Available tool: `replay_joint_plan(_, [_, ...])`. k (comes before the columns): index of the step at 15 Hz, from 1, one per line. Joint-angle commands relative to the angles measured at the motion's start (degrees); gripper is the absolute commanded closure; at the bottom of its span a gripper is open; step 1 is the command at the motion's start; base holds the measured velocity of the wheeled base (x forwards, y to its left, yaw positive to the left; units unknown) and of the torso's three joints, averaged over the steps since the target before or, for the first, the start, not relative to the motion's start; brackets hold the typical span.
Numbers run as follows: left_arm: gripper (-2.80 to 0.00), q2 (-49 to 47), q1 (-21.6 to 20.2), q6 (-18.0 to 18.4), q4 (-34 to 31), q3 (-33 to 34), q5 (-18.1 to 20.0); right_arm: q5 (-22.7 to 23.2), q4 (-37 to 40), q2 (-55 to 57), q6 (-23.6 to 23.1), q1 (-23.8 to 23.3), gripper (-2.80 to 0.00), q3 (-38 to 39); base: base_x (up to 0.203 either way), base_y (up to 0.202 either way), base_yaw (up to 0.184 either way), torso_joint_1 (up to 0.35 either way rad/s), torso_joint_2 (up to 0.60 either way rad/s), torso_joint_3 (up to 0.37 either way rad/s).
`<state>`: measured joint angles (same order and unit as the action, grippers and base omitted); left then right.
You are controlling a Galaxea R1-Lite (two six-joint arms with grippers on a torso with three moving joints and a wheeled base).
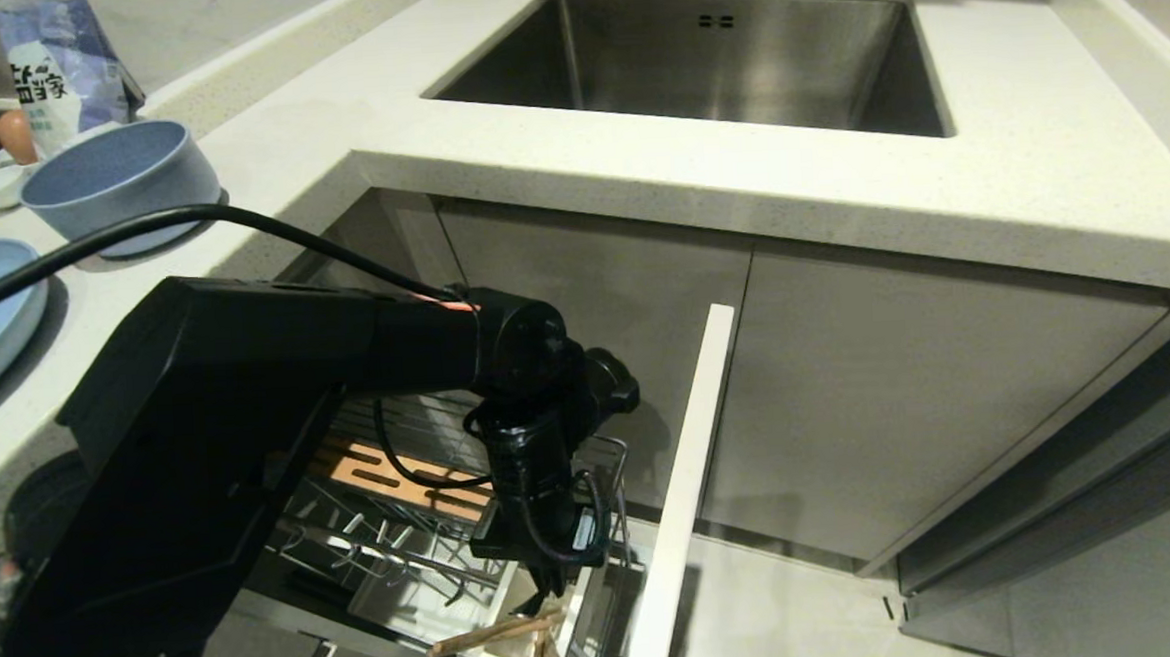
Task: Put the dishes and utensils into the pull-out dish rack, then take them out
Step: Pick up the spoon and place it in the cupboard, then pick up the bowl and place it in the cupboard
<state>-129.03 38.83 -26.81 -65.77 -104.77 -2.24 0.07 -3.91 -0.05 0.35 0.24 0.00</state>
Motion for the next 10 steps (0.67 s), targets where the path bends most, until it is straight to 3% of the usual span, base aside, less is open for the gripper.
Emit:
replay_joint_plan(1, [-2.80,0.9,-0.1,-0.2,-0.4,-0.1,0.0,0.0,0.0,0.0,0.0,0.0,0.00,1.3,0.000,0.000,0.000,0.000,0.00,0.000])
replay_joint_plan(10, [-2.80,8.5,-0.1,-0.3,-0.8,0.4,0.0,0.0,0.0,0.0,0.0,0.0,0.00,1.3,0.000,0.000,0.000,0.000,0.00,0.000])
